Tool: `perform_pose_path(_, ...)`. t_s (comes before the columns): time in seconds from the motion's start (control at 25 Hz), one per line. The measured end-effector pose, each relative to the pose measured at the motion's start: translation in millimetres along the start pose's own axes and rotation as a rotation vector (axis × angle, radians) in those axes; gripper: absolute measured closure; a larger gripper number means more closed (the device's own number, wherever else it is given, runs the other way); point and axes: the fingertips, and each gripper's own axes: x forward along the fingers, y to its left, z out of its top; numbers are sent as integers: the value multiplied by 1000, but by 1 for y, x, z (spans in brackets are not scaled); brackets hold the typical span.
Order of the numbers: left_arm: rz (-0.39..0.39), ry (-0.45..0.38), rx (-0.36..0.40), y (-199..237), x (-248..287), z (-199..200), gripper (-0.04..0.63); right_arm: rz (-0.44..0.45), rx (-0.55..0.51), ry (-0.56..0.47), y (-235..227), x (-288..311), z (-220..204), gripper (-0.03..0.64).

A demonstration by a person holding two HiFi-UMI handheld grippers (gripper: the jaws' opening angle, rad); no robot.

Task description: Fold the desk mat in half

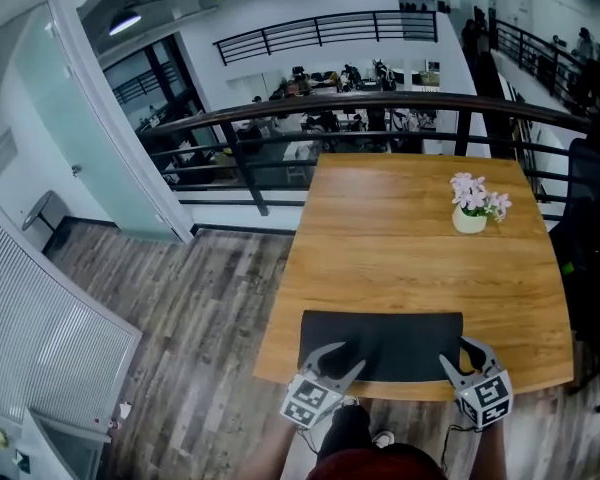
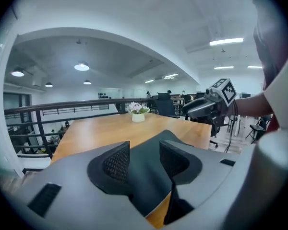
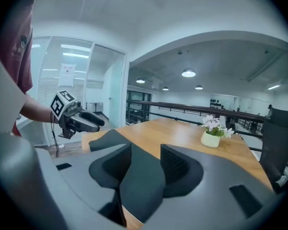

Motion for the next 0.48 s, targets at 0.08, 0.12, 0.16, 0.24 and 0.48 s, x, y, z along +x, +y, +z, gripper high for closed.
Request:
perform_pose_path(0.08, 63, -40, 3, 4, 4, 16, 385, -39, 27, -49, -9, -4, 12, 417)
perform_pose_path(0.12, 90, -58, 1, 7, 6, 23, 385, -60, 41, -70, -15, -5, 17, 417)
perform_pose_path(0.16, 111, -74, -4, 9, 7, 29, 385, -83, 50, -89, -20, -7, 21, 417)
perform_pose_path(0.24, 146, -107, -13, 12, 6, 42, 385, -137, 56, -122, -28, -12, 30, 417)
perform_pose_path(0.48, 236, -203, -49, 22, -10, 91, 385, -317, 68, -247, -56, -34, 71, 411)
